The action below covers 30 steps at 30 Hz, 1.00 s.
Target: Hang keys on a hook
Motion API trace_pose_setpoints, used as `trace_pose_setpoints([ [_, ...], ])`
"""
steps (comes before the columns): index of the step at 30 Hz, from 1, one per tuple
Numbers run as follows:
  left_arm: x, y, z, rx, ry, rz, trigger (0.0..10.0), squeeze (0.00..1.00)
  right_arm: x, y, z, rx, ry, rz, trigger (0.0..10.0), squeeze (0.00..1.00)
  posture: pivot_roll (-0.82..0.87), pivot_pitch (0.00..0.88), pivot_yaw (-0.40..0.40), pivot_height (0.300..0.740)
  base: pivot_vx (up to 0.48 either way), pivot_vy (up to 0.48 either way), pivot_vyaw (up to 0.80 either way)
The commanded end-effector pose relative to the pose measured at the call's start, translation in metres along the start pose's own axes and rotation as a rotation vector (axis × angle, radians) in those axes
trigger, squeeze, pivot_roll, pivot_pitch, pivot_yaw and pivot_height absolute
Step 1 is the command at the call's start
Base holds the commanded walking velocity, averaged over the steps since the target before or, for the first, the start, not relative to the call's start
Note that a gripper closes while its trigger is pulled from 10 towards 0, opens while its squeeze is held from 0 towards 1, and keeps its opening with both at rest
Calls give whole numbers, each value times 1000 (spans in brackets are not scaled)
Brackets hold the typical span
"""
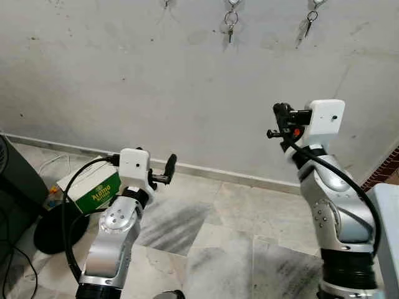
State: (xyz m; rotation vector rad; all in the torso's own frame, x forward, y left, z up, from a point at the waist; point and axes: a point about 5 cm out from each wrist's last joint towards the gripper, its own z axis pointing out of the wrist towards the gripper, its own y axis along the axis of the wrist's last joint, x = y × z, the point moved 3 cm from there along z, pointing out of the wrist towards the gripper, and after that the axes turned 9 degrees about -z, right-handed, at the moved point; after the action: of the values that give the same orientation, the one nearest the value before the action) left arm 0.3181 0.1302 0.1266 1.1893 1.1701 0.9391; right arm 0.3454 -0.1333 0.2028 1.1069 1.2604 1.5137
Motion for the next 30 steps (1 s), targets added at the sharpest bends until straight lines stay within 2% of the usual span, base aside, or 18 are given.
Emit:
trace_pose_setpoints([
  [1, 0, 1, 0, -5, -2, 6, 10000, 0, 2, 1, 1, 18, 43, 103, 10000, 0, -26, 76, 54, 740, 0, 0, 0],
  [4, -1, 1, 0, -2, -13, -1, 10000, 0, 5, 0, 0, 28, 72, 130, 10000, 0, -26, 76, 54, 740, 0, 0, 0],
  [8, -8, -2, -1, 19, -70, -63, 10000, 0, 14, -4, -3, 60, 141, 194, 10000, 0, -28, 78, 51, 740, 0, 0, 0],
  [11, -23, -10, -5, 87, -175, -168, 10000, 0, 24, -6, -7, 87, 231, 245, 10000, 0, -28, 78, 51, 740, 0, 0, 0],
  [12, -29, -14, -6, 123, -216, -231, 10000, 0, 27, -6, -8, 89, 272, 274, 10000, 0, -27, 77, 50, 740, 0, 0, 0],
  [13, -29, -14, -6, 123, -216, -231, 10000, 0, 27, -6, -8, 89, 272, 274, 10000, 0, -27, 77, 50, 740, 0, 0, 0],
  [14, -39, -19, -10, 182, -296, -275, 10000, 0, 31, -5, -9, 94, 314, 301, 10000, 0, -26, 78, 49, 740, 0, 0, 0],
  [15, -45, -21, -12, 204, -342, -281, 10000, 0, 33, -4, -10, 96, 339, 313, 10000, 0, -26, 78, 49, 740, 0, 0, 0],
  [16, -52, -22, -16, 227, -406, -270, 10000, 0, 36, -3, -11, 96, 369, 325, 10000, 0, -26, 78, 49, 740, 0, 0, 0],
  [19, -57, -23, -18, 241, -447, -255, 10000, 0, 37, -1, -11, 98, 383, 340, 10000, 0, -26, 78, 49, 740, 0, 0, 0],
  [20, -59, -21, -17, 229, -471, -220, 10000, 0, 39, 0, -11, 102, 403, 360, 10000, 0, -24, 75, 42, 740, 0, 0, 0],
  [23, -61, -15, -12, 180, -484, -170, 10000, 0, 44, 1, -13, 119, 434, 419, 10000, 0, -27, 73, 41, 740, 0, 0, 0],
  [26, -59, -12, -9, 152, -472, -151, 10000, 0, 46, 2, -14, 124, 444, 432, 10000, 0, -31, 74, 42, 740, 0, 0, 0],
  [27, -54, -7, -4, 104, -446, -73, 10000, 0, 48, 2, -16, 139, 445, 447, 10000, 0, -35, 75, 43, 740, 0, 0, 0],
  [30, -48, -5, -1, 67, -418, 15, 10000, 0, 48, 1, -18, 151, 439, 465, 10000, 0, -38, 73, 43, 740, 0, 0, 0],
])
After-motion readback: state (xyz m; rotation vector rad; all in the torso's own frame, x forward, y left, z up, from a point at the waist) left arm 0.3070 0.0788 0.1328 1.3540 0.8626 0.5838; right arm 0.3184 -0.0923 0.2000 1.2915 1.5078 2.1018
